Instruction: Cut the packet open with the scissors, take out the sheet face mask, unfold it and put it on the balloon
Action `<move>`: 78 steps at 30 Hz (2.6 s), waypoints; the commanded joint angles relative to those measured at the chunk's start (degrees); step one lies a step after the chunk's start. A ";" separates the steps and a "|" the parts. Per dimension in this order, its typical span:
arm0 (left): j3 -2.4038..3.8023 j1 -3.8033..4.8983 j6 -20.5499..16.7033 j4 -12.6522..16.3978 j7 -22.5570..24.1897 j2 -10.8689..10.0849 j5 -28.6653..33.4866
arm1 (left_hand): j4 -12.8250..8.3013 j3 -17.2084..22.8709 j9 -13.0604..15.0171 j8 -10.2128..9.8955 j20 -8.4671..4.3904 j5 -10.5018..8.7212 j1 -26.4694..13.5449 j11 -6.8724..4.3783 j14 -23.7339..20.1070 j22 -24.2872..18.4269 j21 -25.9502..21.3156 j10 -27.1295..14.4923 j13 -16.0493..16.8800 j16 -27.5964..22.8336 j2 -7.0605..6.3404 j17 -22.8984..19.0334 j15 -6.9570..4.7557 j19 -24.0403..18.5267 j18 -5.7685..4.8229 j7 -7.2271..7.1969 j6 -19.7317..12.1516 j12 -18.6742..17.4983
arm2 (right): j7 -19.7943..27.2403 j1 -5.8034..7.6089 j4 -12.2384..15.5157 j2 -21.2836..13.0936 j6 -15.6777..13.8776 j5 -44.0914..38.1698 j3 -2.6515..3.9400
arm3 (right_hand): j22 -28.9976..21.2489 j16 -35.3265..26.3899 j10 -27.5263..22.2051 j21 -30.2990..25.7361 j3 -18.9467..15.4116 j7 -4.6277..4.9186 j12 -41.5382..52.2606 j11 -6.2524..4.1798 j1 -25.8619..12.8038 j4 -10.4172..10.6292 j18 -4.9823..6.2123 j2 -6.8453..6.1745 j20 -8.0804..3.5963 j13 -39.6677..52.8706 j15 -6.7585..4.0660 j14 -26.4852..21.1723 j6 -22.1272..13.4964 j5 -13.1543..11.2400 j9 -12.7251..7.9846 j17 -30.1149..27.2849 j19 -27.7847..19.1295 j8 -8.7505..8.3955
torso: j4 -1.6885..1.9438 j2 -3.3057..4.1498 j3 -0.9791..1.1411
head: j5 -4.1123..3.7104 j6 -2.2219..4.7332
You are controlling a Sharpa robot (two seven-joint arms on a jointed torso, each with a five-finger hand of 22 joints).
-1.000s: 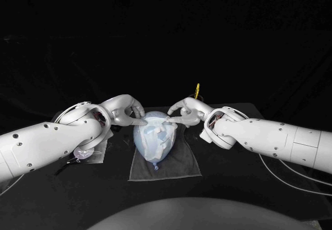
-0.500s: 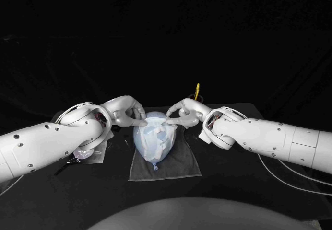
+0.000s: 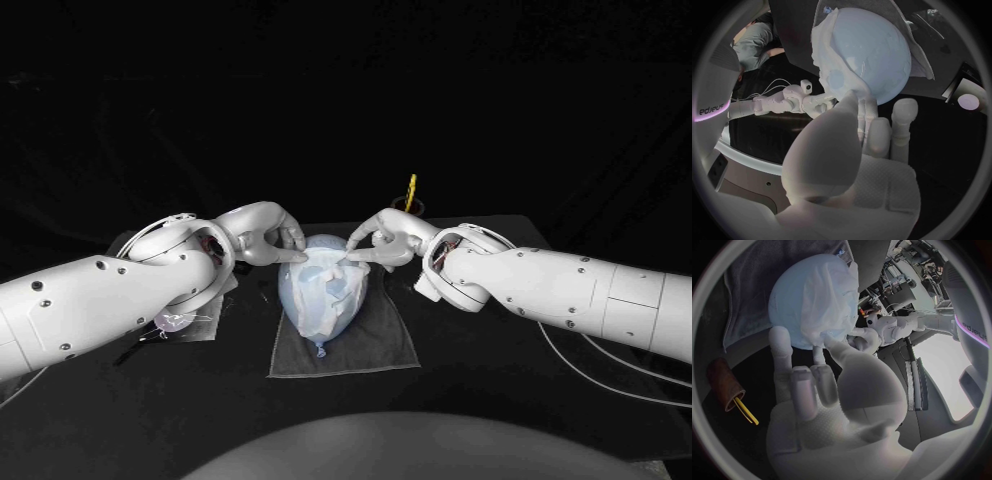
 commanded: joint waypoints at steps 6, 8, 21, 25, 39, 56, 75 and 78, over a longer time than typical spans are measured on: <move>-0.09 -0.04 1.13 -0.23 0.45 0.59 -2.20 | -0.29 4.43 -1.34 0.14 -0.19 -0.02 2.58 -1.07 1.00 1.67 1.34 1.45 -0.53 0.67 0.57 1.51 -0.60 1.13 -1.11 -0.69 3.29 0.16 | -0.29 -0.03 0.15 0.12 0.09 -1.43 -0.06 | 1.09 0.46 2.39 1.50 0.64 -1.44 0.93 -1.61 1.58 -0.63 0.47 1.48 -1.06 11.57 -1.51 5.45 3.30 -0.20 0.79 13.55 1.19 2.01 | -0.01 0.00 0.02 | 0.05 0.00; -0.10 -0.04 1.06 -0.30 0.63 0.70 -2.61 | -0.44 5.89 -1.56 0.40 -0.35 -0.02 3.13 -1.29 1.18 2.25 1.75 1.98 -0.58 0.75 0.44 1.88 -0.81 1.38 -1.19 -0.81 4.31 0.18 | -0.11 -0.05 0.21 0.10 -0.91 -1.63 -0.07 | 1.71 0.55 2.74 2.33 0.88 -2.09 1.28 -2.19 2.37 -1.26 0.33 1.70 -1.50 11.84 -2.02 5.60 4.25 -0.19 1.30 13.99 1.72 2.96 | -0.01 0.02 0.04 | 0.01 0.00; -0.13 -0.04 -1.65 -0.13 3.67 1.04 -3.89 | -1.39 20.13 -2.13 1.85 -1.05 -0.05 0.53 -2.08 2.91 5.46 4.10 5.90 -0.08 1.60 -4.90 6.39 -1.55 2.48 -1.65 -1.10 6.41 0.44 | 2.90 -0.20 1.66 -0.61 -8.32 -2.03 -0.07 | 4.59 0.78 5.81 6.18 2.67 -3.35 4.98 -3.48 3.15 -3.27 -0.46 1.87 -2.92 14.98 -3.33 5.94 5.53 -0.18 3.84 15.05 4.16 6.96 | 0.00 0.04 0.03 | -0.13 0.00; -0.13 -0.04 -4.02 0.15 5.21 0.95 -3.45 | -3.26 26.42 -1.65 2.84 -1.21 -0.06 -2.56 -2.26 3.41 6.88 5.10 6.37 1.02 1.68 -7.07 7.36 -1.65 3.09 -1.85 -1.27 6.50 1.24 | 3.48 -0.26 2.53 -1.09 -9.03 -2.03 -0.06 | 4.98 0.78 5.88 6.65 3.18 -3.46 5.08 -3.58 2.88 -3.52 -0.56 1.74 -3.05 15.06 -3.43 5.94 5.61 -0.18 4.19 15.05 4.46 7.57 | -0.02 0.04 0.00 | -0.16 0.00; 0.50 0.12 -8.42 1.77 8.17 -0.40 3.06 | -8.41 34.06 0.02 4.71 -1.32 0.04 -8.28 -2.29 4.66 9.67 6.97 6.74 2.83 2.15 -8.74 10.13 -1.80 4.43 -2.29 -1.53 6.16 2.93 | 5.18 -0.45 6.70 -3.85 -13.01 -1.15 -0.02 | 5.43 0.78 5.88 7.22 3.72 -3.58 5.08 -3.70 2.54 -3.73 -0.68 1.62 -3.17 15.06 -3.54 5.94 5.63 -0.18 4.53 15.05 4.80 8.14 | 0.00 0.00 0.01 | -0.04 0.00; 1.19 0.81 -7.16 2.47 7.34 -1.62 5.02 | -10.72 36.67 0.83 5.36 -1.34 0.09 -10.51 -2.33 4.73 10.06 7.30 6.65 3.50 2.12 -8.98 10.40 -1.84 4.45 -2.32 -1.59 5.96 3.59 | 6.08 -0.27 8.09 -5.59 -16.76 0.75 0.42 | 5.53 0.78 5.88 7.33 4.01 -3.63 5.08 -3.75 2.37 -3.83 -0.69 1.57 -3.23 15.06 -3.61 5.94 5.60 -0.18 4.68 15.05 4.91 8.41 | -0.02 0.04 0.02 | 0.00 0.00; 1.69 1.23 -3.93 1.68 4.57 -2.16 5.20 | -11.62 37.78 1.27 5.63 -1.33 0.07 -11.63 -2.30 4.45 9.62 7.12 6.41 3.81 1.85 -9.03 9.65 -1.83 4.11 -2.21 -1.56 5.74 3.86 | 3.78 1.23 1.41 -0.49 -12.82 -0.16 0.55 | 4.98 0.78 5.88 6.51 4.20 -3.62 5.08 -3.76 2.28 -3.91 -0.54 1.52 -3.26 15.06 -3.63 5.94 5.44 -0.18 4.75 15.05 4.60 8.49 | 0.14 -0.01 -0.08 | 0.21 0.00; 1.69 1.28 -2.03 1.17 2.91 -1.91 6.38 | -11.75 38.16 1.62 5.23 -1.19 0.00 -13.07 -1.62 3.43 6.15 5.05 3.68 3.56 1.12 -8.76 7.71 -1.29 1.72 -1.56 -0.74 3.58 2.78 | 3.02 1.37 0.73 -0.15 -11.35 -0.61 0.54 | 4.98 0.78 5.88 6.50 4.24 -3.61 5.08 -3.76 2.27 -3.93 -0.54 1.50 -3.26 15.06 -3.63 5.94 5.40 -0.18 4.76 15.05 4.60 8.51 | 0.12 -0.05 -0.08 | 0.34 0.00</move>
